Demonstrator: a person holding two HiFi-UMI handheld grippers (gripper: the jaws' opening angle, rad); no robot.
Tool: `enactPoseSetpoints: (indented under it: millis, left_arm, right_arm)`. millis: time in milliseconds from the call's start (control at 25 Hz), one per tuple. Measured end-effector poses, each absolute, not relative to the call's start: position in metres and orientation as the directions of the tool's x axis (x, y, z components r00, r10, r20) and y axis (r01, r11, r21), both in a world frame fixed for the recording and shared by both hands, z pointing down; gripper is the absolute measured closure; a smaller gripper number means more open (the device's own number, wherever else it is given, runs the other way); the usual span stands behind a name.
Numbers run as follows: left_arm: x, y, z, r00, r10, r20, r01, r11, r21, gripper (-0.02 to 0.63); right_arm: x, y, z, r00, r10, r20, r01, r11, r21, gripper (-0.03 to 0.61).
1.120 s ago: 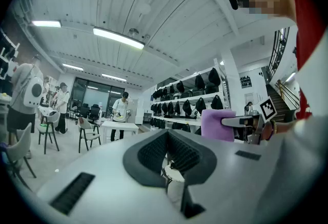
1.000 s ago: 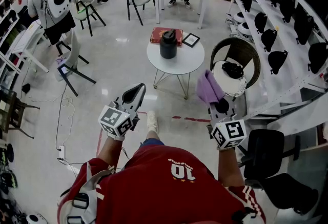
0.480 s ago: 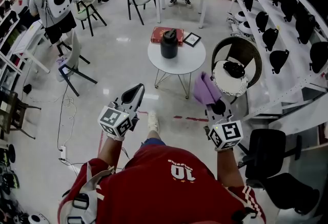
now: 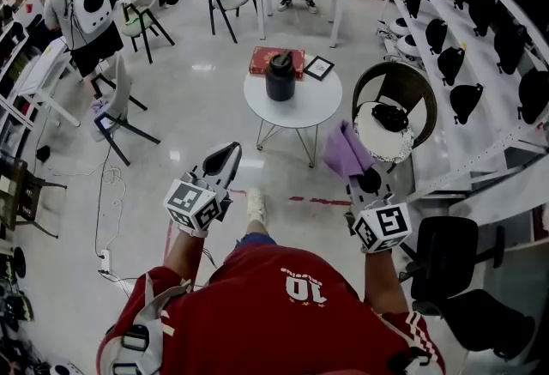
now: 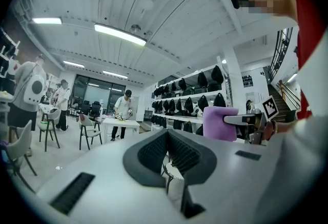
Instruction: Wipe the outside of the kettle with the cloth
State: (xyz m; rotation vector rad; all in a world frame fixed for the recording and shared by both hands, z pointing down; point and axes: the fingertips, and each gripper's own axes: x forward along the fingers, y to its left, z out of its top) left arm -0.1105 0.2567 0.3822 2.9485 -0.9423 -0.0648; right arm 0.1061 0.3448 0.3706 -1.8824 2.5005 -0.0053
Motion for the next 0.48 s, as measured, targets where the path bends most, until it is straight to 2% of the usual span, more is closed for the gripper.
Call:
enactPoseSetpoints:
  millis: [480]
  left_arm:
    - [-0.099,0.202,0.386,0.810,-0.587,-0.007,-0.585,-0.808,0.073,0.606]
  right_arm:
    - [0.119,0.288,0.370,-0.293,-0.956,0.000,-0.956,0.293,-0.022,0.529]
